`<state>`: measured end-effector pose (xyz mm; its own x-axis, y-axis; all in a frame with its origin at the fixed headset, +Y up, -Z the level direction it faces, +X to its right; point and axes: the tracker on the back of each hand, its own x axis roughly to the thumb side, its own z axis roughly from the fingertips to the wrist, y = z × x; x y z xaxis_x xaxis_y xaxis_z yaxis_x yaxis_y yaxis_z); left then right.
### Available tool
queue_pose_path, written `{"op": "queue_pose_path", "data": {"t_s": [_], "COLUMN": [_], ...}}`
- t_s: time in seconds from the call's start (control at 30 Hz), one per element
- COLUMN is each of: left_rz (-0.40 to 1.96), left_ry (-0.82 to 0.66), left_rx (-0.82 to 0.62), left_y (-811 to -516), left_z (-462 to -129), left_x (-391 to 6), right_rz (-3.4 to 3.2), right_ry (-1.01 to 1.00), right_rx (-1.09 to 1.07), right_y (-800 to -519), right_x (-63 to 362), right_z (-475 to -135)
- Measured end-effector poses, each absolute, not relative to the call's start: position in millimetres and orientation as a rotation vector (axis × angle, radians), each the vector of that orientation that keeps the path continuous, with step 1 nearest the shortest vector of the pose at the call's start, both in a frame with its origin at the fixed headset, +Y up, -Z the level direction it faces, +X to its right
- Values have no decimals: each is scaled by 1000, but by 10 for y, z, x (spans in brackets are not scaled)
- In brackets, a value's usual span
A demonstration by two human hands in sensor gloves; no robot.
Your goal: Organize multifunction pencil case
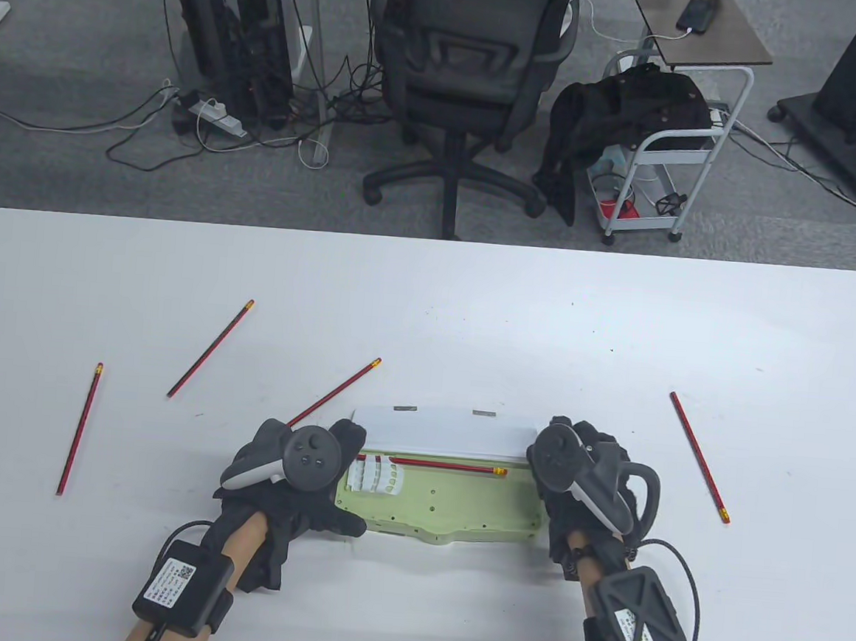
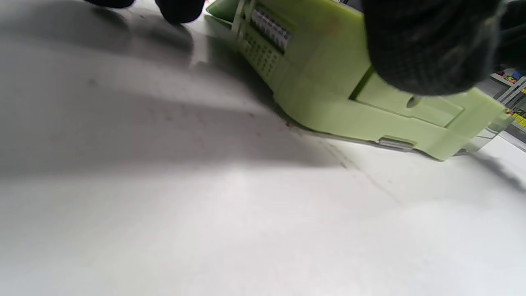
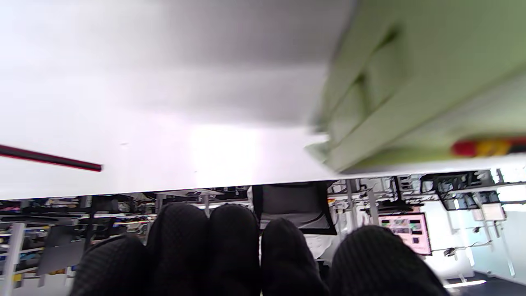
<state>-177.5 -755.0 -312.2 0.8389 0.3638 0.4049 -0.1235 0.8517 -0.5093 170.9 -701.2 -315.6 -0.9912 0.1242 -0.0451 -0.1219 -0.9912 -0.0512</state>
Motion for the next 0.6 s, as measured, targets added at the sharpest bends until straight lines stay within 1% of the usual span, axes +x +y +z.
{"op": "queue_pose_path", "data": {"t_s": [0.13, 0.2, 0.33, 0.47, 0.6], "left_rz": [264, 261, 253, 251, 250], "left_ry": [-515, -514, -512, -512, -512], "left_rx": [-486, -490, -489, -490, -489], "left_y": [-7545, -7540, -7537, -7533, -7532], "left_z": [-3132, -3136, -3138, -3138, -3134], "left_x": [-1781, -1781, -1783, -1781, -1780], "right_rz": [3073, 3072, 3065, 3115, 3143], "right_ry": [-22, 21, 40, 78, 126], "right_rx": [-212, -281, -423, -536, -666], "right_y": [-6891, -6858, -6835, -6925, -7114], "right_x": [2127, 2306, 2640, 2899, 3079], "right_z": [-3215, -3242, -3265, -3270, -3276]}}
